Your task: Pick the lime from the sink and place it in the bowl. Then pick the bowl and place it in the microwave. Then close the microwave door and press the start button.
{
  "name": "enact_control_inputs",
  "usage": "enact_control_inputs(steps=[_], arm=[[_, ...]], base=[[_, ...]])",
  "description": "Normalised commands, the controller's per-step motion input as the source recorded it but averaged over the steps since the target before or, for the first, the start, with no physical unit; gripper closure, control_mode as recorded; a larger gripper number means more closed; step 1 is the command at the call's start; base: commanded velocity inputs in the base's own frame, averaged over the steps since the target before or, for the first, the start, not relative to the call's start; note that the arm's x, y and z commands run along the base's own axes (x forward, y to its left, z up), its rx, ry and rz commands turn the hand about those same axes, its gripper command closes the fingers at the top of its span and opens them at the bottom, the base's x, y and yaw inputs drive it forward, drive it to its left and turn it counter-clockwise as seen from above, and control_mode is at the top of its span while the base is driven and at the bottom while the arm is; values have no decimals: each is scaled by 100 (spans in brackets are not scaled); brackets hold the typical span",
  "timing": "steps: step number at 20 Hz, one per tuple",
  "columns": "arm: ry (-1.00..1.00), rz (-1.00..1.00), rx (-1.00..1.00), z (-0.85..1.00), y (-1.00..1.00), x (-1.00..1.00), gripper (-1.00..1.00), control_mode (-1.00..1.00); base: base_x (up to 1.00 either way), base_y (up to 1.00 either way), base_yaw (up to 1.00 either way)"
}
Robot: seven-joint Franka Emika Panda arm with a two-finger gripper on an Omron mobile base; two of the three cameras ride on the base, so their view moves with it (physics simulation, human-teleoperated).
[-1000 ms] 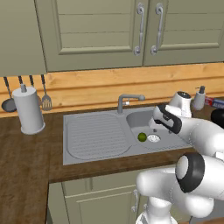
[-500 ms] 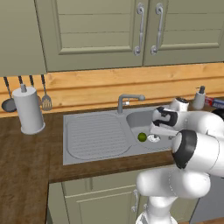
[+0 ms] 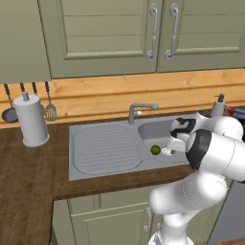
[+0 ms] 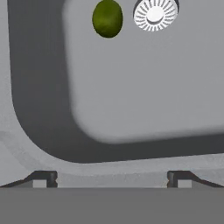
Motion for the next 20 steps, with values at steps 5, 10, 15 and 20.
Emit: enact_control_inputs(steps=[5,10,15,20], arm=[[1,0,3,-1,0,4,-100,-100],[6,0,0,-11,0,18,-100,-100],[4,0,0,-19,0,26,-100,-100],[0,0,1,-4,10,33,-100,-100]], base=[[0,0,0],[0,0,0],[0,0,0],[0,0,0]])
